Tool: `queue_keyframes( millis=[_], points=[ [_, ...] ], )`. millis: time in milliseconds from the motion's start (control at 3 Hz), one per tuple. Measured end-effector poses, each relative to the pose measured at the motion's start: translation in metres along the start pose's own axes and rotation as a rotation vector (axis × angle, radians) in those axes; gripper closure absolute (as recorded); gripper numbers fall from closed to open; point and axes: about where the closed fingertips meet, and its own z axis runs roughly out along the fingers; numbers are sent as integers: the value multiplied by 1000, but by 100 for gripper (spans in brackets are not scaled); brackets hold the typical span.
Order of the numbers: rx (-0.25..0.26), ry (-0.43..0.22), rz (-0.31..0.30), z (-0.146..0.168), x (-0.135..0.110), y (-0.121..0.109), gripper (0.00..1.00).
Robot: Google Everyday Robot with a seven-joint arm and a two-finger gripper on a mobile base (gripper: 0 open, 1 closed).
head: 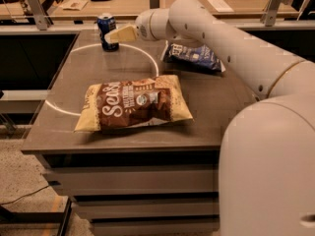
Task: Move pepsi can near brown chip bag
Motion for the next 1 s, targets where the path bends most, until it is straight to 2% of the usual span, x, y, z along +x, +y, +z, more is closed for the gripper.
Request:
queue_keyframes(
  millis=[333,1000],
  points=[
    [-3,7,-10,23,-3,3,0],
    [-31,-13,-44,64,-8,-5,0]
  ],
)
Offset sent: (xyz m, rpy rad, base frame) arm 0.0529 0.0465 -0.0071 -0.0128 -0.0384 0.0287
